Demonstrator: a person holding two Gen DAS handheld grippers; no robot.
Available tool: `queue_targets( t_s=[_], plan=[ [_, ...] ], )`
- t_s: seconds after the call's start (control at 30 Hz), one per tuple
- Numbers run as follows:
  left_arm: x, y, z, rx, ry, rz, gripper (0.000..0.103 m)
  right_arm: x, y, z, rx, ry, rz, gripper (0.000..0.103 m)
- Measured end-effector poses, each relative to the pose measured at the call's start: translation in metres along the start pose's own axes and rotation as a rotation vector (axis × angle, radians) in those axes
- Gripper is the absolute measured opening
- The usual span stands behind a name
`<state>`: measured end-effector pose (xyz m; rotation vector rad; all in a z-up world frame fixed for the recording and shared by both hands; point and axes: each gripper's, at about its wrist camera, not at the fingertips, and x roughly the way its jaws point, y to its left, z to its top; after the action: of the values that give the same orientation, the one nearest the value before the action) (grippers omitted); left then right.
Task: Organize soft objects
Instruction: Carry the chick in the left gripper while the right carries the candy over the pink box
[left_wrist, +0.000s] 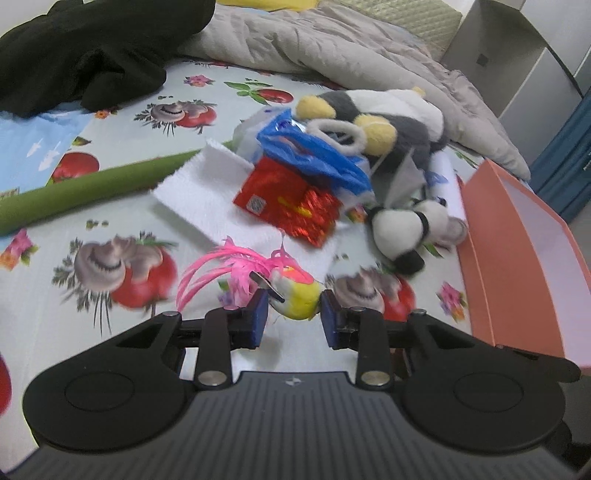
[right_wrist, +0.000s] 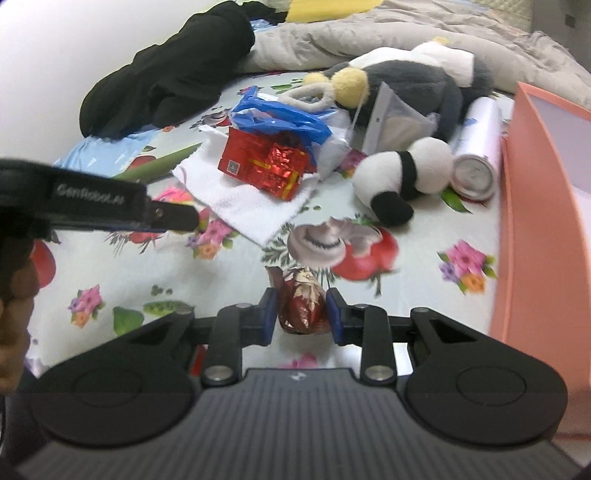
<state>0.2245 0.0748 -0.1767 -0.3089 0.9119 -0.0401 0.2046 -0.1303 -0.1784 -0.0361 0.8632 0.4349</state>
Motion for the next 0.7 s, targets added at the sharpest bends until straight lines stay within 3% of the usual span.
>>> queue_targets(
  t_s=[0.33, 0.7],
  plan=[
    [-0.049, -0.019, -0.029, 0.019, -0.017, -0.039, 0.036, -0.06, 0.001, -0.008, 0.044, -0.076, -0.036, 0.031],
    [-0.109, -0.054, -0.028, 0.032, -0.094, -0.101, 0.036, -0.133, -0.006, 0.0, 0.069, -0.208, -0.07, 0.031]
  ],
)
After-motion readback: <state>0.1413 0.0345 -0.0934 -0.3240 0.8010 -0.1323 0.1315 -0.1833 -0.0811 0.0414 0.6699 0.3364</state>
